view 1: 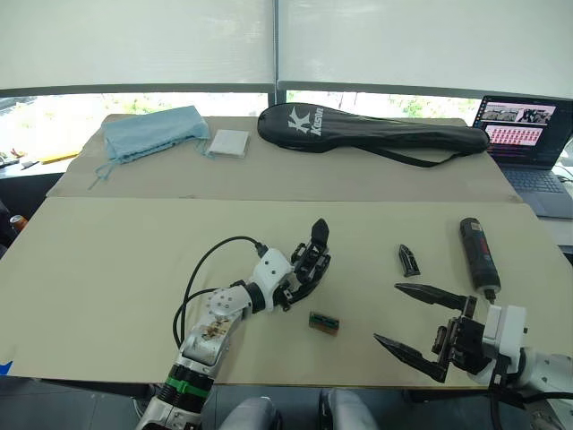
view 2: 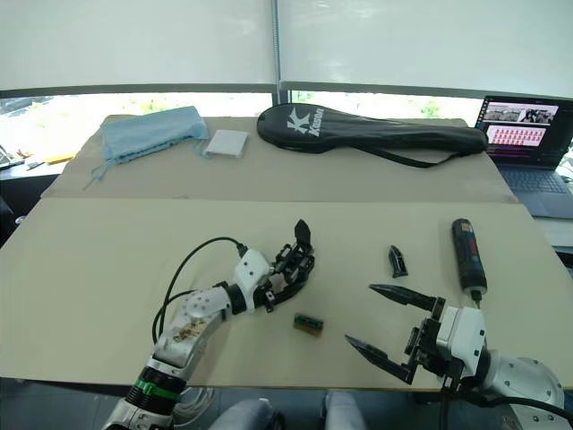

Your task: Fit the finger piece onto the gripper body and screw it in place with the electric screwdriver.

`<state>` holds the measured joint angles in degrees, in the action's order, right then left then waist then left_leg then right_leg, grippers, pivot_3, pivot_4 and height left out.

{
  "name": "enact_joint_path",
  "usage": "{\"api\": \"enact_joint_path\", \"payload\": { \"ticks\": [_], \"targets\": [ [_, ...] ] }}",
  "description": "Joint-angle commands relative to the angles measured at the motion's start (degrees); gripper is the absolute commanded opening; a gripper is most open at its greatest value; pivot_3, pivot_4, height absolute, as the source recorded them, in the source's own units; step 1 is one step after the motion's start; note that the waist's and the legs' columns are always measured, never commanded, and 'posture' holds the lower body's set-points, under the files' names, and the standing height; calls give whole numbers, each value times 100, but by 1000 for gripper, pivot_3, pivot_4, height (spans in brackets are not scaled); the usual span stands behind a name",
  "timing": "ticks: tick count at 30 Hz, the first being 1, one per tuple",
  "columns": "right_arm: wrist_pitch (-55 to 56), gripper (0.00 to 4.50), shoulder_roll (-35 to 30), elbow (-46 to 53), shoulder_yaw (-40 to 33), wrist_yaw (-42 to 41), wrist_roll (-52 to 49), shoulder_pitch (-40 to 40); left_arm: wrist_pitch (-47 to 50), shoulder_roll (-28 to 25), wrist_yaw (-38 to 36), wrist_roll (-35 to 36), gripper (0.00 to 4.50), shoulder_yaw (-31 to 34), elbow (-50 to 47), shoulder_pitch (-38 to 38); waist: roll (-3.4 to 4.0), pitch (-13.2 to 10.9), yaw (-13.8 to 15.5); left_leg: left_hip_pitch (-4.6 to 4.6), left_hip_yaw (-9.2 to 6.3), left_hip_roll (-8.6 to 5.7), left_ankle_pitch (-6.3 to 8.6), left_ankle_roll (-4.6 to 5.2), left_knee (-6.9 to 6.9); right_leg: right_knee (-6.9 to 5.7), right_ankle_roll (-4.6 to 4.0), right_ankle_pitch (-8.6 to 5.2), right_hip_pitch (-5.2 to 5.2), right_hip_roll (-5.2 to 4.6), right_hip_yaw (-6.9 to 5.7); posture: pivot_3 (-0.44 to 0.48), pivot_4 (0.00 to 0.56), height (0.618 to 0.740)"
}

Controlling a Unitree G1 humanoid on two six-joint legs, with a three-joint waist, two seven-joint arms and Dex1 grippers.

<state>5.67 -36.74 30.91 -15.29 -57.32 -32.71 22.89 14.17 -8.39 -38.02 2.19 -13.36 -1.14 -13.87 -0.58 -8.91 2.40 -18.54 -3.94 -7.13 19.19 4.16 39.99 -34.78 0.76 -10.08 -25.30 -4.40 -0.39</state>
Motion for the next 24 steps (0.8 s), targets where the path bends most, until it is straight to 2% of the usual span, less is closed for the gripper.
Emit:
{"api": "enact_joint_path", "payload": {
  "ticks": [1,13,20,22,24],
  "targets": [
    [15,4500,-24,72,-71,-34,-48,-17,-69,74,161,88,2276,-34,-311,-78,0,0,-10,0,0,0,1,-2,0,0,0,0,0,0,0,0,150,740],
    [42,4500,-36,97,-157,-78,-62,107,-53,-18,214,87,2276,-194,-197,42,0,0,-7,1,0,-1,1,-3,0,1,1,-1,1,-1,-1,0,150,740],
    [72,4500,-23,22,-131,-96,-13,48,69,-158,-36,253,2276,-194,-201,106,2,1,-12,5,0,-1,1,-3,0,-1,1,-1,4,-1,0,0,150,740],
    [101,4500,-16,0,-143,-136,-3,73,51,-239,-42,277,3326,-151,-162,80,2,1,-10,5,0,0,1,-3,-1,0,1,-1,4,0,-1,0,150,740],
    [118,4500,-9,-17,-142,-154,5,78,19,-314,-75,289,4135,-160,-127,49,2,1,-10,5,0,-1,1,-3,-1,0,1,-1,4,-1,-1,0,150,740]
  ]
}}
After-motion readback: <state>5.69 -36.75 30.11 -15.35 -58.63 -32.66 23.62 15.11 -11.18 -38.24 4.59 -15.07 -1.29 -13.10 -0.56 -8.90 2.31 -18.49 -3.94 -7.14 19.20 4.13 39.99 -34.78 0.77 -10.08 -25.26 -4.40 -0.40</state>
